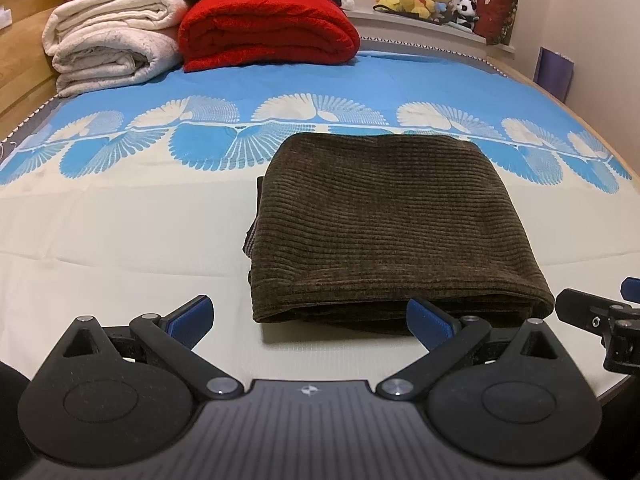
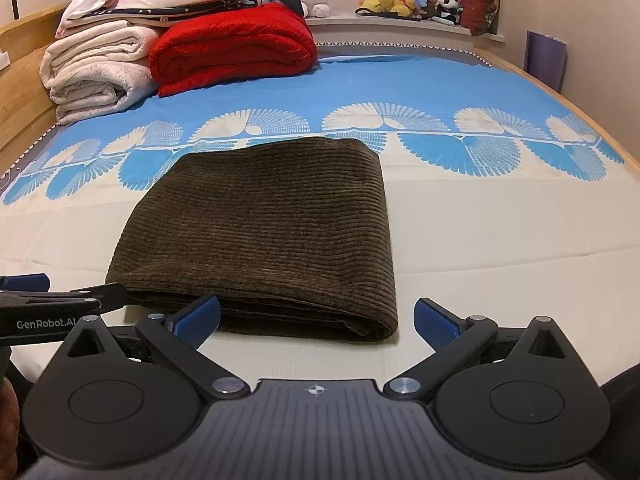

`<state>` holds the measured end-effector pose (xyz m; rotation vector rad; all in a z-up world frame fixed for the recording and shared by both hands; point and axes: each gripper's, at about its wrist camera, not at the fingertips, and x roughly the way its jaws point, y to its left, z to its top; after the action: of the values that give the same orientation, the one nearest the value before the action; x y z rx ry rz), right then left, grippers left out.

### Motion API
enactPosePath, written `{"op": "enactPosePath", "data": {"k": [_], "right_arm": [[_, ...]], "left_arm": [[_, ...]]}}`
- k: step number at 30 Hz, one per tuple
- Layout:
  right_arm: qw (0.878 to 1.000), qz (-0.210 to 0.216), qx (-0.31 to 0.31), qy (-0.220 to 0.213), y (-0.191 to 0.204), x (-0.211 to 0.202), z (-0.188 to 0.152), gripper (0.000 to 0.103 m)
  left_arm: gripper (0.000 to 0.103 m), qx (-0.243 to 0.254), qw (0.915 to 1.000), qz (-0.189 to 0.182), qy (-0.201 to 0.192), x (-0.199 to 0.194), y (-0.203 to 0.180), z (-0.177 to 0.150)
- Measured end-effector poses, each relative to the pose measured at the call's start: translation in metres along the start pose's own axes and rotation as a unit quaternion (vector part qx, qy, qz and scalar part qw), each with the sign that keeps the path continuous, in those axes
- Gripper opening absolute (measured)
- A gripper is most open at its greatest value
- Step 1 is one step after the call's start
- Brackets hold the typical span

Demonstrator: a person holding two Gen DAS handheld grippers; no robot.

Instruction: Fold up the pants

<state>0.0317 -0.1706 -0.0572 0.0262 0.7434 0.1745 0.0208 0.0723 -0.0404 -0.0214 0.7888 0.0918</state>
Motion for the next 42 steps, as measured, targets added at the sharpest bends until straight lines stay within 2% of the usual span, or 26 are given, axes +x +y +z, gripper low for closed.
{"op": "enactPosePath", "data": {"k": [42], "right_arm": [[1.0,0.001,-0.006,-0.006,0.0039,-0.002,-0.0003,0.102]], "left_arm": [[0.103,0.005,0.9999,-0.003,-0.009,-0.0048,0.0017,0.0022]]}}
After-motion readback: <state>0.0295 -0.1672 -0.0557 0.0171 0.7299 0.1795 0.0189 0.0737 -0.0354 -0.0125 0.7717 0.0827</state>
